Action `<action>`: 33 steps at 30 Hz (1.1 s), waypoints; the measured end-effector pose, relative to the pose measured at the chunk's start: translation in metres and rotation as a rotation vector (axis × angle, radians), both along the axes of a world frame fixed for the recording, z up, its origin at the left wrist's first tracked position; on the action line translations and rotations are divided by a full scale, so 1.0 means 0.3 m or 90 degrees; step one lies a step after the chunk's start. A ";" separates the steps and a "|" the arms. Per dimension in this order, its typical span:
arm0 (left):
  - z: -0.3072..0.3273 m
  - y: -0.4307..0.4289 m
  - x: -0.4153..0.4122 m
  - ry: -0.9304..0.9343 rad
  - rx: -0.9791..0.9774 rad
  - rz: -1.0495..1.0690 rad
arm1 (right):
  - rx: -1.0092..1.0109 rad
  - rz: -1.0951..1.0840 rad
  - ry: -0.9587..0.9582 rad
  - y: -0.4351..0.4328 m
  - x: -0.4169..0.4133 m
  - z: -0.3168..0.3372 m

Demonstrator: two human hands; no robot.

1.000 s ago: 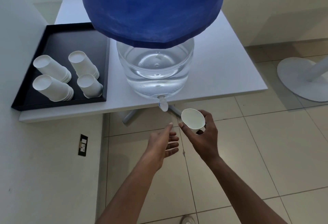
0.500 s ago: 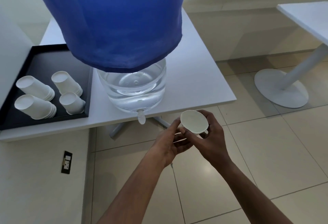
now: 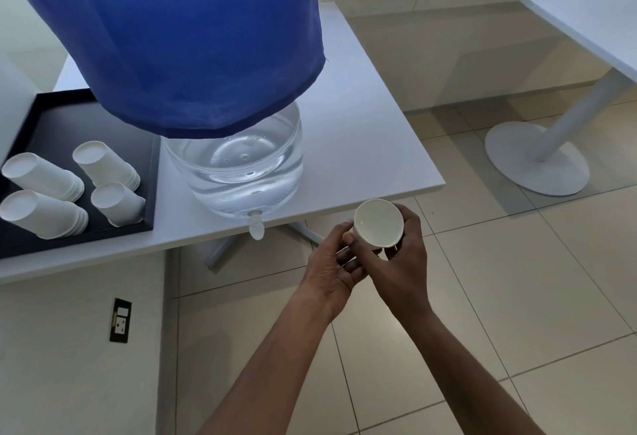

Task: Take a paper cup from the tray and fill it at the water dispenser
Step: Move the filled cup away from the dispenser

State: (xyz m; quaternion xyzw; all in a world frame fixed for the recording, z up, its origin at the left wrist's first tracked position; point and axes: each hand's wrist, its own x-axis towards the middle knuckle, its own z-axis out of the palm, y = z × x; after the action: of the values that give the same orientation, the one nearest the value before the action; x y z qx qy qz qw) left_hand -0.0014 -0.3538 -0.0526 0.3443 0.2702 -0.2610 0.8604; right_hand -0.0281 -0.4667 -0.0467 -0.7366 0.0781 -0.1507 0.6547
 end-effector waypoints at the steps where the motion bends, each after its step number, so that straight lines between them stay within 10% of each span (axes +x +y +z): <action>1: -0.002 -0.004 0.004 0.000 -0.005 0.009 | -0.005 -0.005 0.001 0.000 0.007 0.000; 33: -0.001 -0.102 0.404 -0.001 0.181 0.044 | -0.237 -0.063 0.060 -0.082 0.477 -0.035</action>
State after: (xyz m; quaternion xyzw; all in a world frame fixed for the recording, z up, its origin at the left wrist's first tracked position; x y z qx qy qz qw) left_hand 0.1199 -0.3845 -0.0528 0.4533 0.3157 -0.1900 0.8116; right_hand 0.1151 -0.4914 -0.0573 -0.8463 0.1158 -0.1601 0.4947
